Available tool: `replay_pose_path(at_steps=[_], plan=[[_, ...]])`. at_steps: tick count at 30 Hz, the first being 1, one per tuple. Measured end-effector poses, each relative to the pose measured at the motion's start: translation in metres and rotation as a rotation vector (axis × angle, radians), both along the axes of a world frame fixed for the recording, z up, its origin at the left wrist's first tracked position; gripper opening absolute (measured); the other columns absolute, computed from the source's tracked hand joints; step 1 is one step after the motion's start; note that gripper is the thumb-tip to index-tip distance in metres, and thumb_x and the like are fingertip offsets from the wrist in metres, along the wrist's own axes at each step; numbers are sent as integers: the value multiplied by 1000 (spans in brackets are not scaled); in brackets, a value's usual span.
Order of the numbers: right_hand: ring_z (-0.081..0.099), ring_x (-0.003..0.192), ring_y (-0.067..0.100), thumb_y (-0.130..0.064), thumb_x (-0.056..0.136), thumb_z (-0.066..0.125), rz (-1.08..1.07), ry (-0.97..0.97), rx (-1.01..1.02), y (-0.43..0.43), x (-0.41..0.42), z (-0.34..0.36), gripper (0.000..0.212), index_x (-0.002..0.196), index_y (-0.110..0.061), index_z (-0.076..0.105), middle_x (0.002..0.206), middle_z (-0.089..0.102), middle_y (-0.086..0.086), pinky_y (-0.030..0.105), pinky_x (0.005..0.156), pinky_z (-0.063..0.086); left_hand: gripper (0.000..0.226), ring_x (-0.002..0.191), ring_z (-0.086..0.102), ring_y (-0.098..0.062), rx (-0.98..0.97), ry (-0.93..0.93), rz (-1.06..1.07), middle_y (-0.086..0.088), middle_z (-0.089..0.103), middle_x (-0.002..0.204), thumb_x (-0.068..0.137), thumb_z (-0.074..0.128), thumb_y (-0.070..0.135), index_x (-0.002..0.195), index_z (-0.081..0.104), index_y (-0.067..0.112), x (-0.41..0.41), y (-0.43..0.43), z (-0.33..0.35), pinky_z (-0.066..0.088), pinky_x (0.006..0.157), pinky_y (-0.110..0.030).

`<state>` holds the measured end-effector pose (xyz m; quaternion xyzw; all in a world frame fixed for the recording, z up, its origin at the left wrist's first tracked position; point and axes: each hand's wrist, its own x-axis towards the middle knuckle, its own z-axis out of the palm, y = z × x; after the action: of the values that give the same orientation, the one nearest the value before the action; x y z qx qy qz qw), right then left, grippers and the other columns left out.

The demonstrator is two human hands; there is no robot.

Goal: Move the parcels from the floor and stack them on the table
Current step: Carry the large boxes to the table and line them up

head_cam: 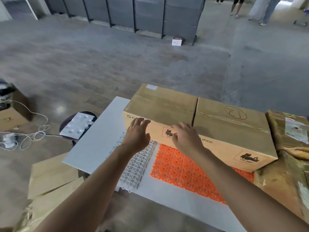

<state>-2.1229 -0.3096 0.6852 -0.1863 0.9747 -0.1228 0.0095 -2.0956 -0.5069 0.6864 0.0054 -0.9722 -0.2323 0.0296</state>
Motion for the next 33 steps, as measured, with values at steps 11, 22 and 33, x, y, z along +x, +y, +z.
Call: replay_pose_path(at_steps=[11,22,33], plan=[[53,119,24,-22,98,51,100,-181,-279,-286,42,-27,35,131,-14,53,131,55,8,35,96,46,48,137,29,-27,104,-37,170,-8,38,145,92,54,18,139,43,17,48,-253,-33,30,110,-38],[58,110,14,-21,98,51,224,-545,-327,-500,99,-158,32,129,-15,55,124,60,2,25,88,47,42,120,46,-30,338,-336,647,-11,44,138,90,51,12,132,49,15,146,-454,-166,39,103,-41],[54,113,29,-26,99,44,58,-792,94,-539,122,-469,35,129,-9,49,128,53,13,38,90,47,62,132,33,-39,362,-722,1041,-25,36,141,89,51,14,145,28,1,255,-531,-456,29,109,-44]])
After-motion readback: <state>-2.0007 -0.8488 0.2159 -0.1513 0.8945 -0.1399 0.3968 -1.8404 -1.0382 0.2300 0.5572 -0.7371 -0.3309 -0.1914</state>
